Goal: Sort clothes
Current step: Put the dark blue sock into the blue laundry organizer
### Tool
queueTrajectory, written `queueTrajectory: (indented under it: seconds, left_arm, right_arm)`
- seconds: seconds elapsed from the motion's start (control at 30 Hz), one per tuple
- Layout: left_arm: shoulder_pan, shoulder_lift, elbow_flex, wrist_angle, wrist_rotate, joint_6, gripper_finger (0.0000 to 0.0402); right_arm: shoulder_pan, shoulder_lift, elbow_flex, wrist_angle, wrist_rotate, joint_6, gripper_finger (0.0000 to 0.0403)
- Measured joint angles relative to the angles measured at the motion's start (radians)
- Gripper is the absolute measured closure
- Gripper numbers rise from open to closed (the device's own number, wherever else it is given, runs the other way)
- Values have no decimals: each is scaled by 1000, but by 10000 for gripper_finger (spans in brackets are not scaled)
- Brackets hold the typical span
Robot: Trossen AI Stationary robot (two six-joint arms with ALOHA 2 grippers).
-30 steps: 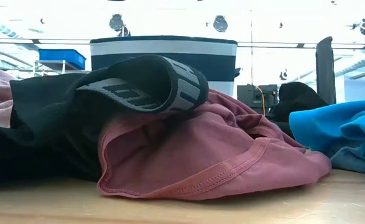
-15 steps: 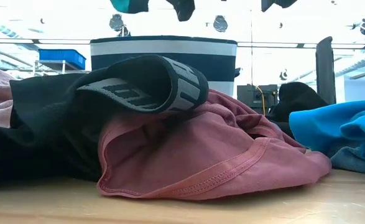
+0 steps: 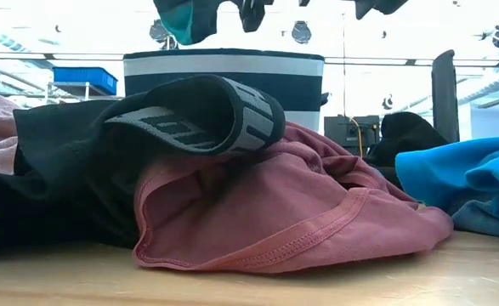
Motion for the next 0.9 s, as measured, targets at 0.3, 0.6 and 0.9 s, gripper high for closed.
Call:
queueTrajectory:
  seconds: [0.3,0.6,0.9]
  left_arm:
    - [0,0,0,-105,-44,-2,284]
    - [-2,0,-23,-210,-57,-81,277]
    - [-3,1,-45,-181,-62,-77,277]
  right_arm:
    - [-1,-113,0,-186,132,-51,401]
    - [-60,-348,0,-280,276,-164,402]
    - [-408,-411,1,-289,198,-68,403]
